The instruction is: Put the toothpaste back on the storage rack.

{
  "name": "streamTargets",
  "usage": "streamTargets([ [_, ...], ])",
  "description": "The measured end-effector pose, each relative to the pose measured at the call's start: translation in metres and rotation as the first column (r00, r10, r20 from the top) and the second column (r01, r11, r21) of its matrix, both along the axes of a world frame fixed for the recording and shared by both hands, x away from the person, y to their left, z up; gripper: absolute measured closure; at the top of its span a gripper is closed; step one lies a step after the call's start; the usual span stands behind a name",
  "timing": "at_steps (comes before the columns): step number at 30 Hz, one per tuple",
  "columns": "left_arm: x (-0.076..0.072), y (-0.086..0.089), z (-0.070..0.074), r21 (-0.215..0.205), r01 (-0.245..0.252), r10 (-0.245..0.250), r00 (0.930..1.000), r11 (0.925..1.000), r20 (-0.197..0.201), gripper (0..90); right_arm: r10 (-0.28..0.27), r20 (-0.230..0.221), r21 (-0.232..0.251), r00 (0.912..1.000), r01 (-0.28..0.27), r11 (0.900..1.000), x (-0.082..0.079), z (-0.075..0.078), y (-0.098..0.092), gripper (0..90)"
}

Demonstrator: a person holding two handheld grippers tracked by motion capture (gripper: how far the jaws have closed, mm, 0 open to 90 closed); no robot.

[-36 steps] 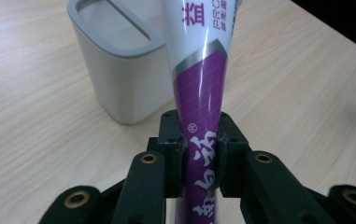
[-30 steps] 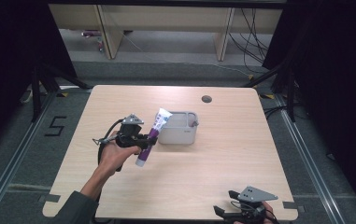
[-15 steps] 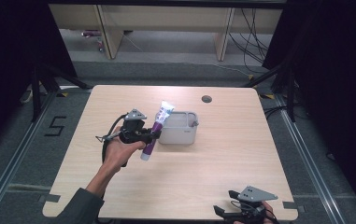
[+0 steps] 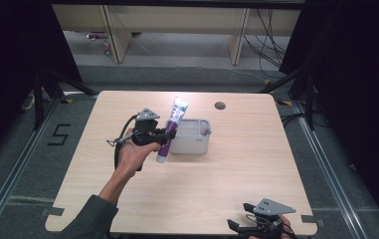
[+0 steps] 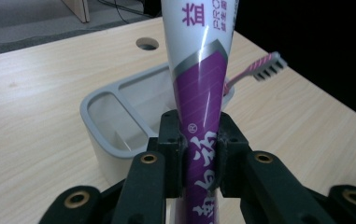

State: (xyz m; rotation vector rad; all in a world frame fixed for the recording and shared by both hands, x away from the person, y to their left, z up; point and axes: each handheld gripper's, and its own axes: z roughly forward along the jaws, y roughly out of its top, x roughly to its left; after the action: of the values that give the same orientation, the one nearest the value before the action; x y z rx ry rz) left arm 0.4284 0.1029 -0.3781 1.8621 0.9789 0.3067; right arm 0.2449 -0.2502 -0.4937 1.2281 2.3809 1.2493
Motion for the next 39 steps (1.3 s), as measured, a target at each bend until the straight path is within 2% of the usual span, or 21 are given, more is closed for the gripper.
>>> streamTargets([
  [3,0.002,-0.003,0.003,-0.015,-0.016,0.016,0.9998,0.9998,0.010,75.4,0.005,0.006,-0.012,1.0000,-0.005,1.000,0.001,0.000,-0.001,19.4],
  [4,0.004,-0.005,0.005,-0.026,-0.022,0.023,0.9996,0.9994,0.014,75.4,0.015,0.026,-0.023,0.9995,-0.015,1.000,0.002,0.000,-0.002,19.4],
  [7,0.008,-0.010,0.008,-0.038,-0.031,0.031,0.9993,0.9988,0.021,75.4,0.011,0.018,-0.011,0.9998,-0.011,1.000,0.001,0.000,-0.001,19.4],
  [8,0.009,-0.011,0.009,-0.028,-0.029,0.029,0.9993,0.9992,0.021,75.4,0.016,0.025,-0.012,0.9996,-0.015,1.000,0.002,-0.001,-0.001,19.4],
  [9,0.011,-0.013,0.010,-0.044,-0.030,0.031,0.9993,0.9986,0.020,75.4,0.013,0.023,-0.013,0.9996,-0.013,1.000,0.001,0.000,-0.001,19.4],
  [11,0.013,-0.016,0.012,-0.048,-0.037,0.038,0.9989,0.9982,0.027,75.4,-0.018,-0.035,0.004,0.9992,0.018,1.000,-0.003,0.001,0.001,19.4],
  [12,0.014,-0.018,0.012,-0.051,-0.038,0.040,0.9987,0.9980,0.030,75.4,-0.001,-0.008,-0.005,1.0000,0.001,1.000,0.000,0.001,0.000,19.5],
  [14,0.016,-0.021,0.013,-0.057,-0.045,0.047,0.9983,0.9974,0.034,75.4,-0.009,-0.018,-0.001,0.9998,0.009,1.000,-0.001,0.001,0.000,19.5],
  [15,0.017,-0.022,0.014,-0.055,-0.044,0.046,0.9985,0.9975,0.031,75.4,0.011,0.018,-0.010,0.9998,-0.011,1.000,0.001,0.000,-0.002,19.4],
  [18,0.020,-0.026,0.015,-0.058,-0.043,0.046,0.9982,0.9973,0.038,75.5,0.007,0.002,0.000,1.0000,-0.007,1.000,0.000,0.000,-0.001,19.4],
  [20,0.022,-0.027,0.015,-0.061,-0.048,0.051,0.9977,0.9970,0.045,75.5,0.011,0.009,-0.010,0.9999,-0.010,1.000,0.001,0.000,-0.001,19.4],
  [23,0.026,-0.029,0.016,-0.075,-0.055,0.058,0.9972,0.9957,0.047,75.4,-0.012,-0.026,0.003,0.9996,0.013,1.000,-0.002,0.001,0.001,19.4],
  [24,0.026,-0.029,0.016,-0.075,-0.055,0.058,0.9972,0.9957,0.047,75.5,0.008,0.008,-0.011,0.9999,-0.008,1.000,0.001,0.000,-0.001,19.4],
  [25,0.027,-0.029,0.016,-0.079,-0.060,0.064,0.9968,0.9950,0.047,75.5,-0.006,-0.016,0.004,0.9998,0.006,1.000,-0.001,0.000,0.000,19.4],
  [26,0.028,-0.030,0.015,-0.086,-0.061,0.065,0.9967,0.9944,0.049,75.5,0.004,-0.004,-0.004,1.0000,-0.004,1.000,0.000,0.000,-0.001,19.4],
  [31,0.031,-0.031,0.017,-0.087,-0.070,0.075,0.9958,0.9938,0.052,75.4,0.001,-0.006,-0.001,1.0000,-0.001,1.000,0.000,0.000,0.000,19.4],
  [32,0.032,-0.032,0.018,-0.093,-0.066,0.071,0.9961,0.9934,0.052,75.5,0.016,0.019,-0.004,0.9997,-0.016,1.000,0.002,-0.001,-0.001,19.4],
  [33,0.032,-0.033,0.019,-0.093,-0.070,0.075,0.9957,0.9932,0.055,75.4,0.001,-0.007,0.002,1.0000,-0.001,1.000,0.000,0.000,0.000,19.4],
  [35,0.033,-0.035,0.021,-0.096,-0.069,0.074,0.9956,0.9930,0.056,75.4,0.002,-0.004,-0.004,1.0000,-0.002,1.000,0.000,0.000,0.000,19.4],
  [36,0.034,-0.037,0.021,-0.096,-0.068,0.074,0.9955,0.9930,0.059,75.4,-0.008,-0.020,0.001,0.9998,0.008,1.000,-0.001,0.001,0.000,19.4],
  [39,0.037,-0.041,0.023,-0.103,-0.067,0.074,0.9953,0.9924,0.063,75.4,-0.002,0.000,-0.009,1.0000,0.002,1.000,0.000,0.001,-0.001,19.4],
])
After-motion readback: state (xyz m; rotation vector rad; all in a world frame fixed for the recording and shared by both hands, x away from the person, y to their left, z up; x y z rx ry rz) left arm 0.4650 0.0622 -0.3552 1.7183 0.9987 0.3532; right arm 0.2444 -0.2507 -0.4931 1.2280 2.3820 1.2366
